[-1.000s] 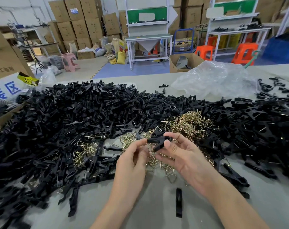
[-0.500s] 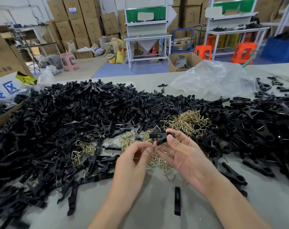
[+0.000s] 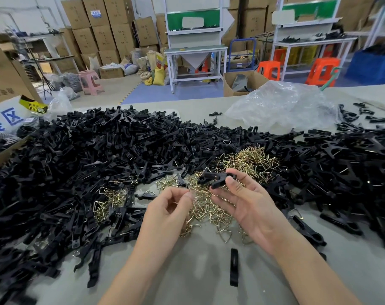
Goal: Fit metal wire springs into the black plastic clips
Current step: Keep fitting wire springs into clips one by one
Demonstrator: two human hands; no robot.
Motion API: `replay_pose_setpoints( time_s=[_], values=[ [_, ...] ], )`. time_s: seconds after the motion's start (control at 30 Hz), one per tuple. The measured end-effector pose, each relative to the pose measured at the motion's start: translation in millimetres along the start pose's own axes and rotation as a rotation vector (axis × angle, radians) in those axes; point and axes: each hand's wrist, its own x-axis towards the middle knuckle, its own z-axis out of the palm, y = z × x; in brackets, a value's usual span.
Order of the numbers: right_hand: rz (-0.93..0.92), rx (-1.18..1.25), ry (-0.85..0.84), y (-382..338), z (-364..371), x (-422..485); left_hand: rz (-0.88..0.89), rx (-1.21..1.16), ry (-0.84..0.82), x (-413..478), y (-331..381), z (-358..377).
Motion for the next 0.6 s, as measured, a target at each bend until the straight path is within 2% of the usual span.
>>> replay_pose_setpoints(
  time_s=[0.07,0.17,0.2,0.23,0.4,0.6],
  values=[
    [-0.002,-0.009,-0.001,0.1,-0.6,-0.2,0.025,0.124,-0.029,-0.6,-3.0,-2.9],
    [-0.004,-0.028,0.012,1.7,-0.1,-0.1,0.355,0.777,0.026,-5.2,-8.6,-7.5],
    [-0.005,-0.037,0.016,2.2,-0.1,0.0,0.437,0.868,0.038,-5.6,-8.8,-7.9],
    [-0.006,-0.047,0.018,2.8,-0.1,0.3,0.450,0.863,0.036,-5.5,-8.7,-7.1],
    [-0.012,-0.075,0.022,4.4,0.8,0.6,0.170,0.303,0.033,-3.9,-5.5,-0.8],
    [-0.007,-0.066,0.014,3.8,0.9,0.4,-0.084,-0.129,0.001,-0.9,6.4,-0.6]
  ],
)
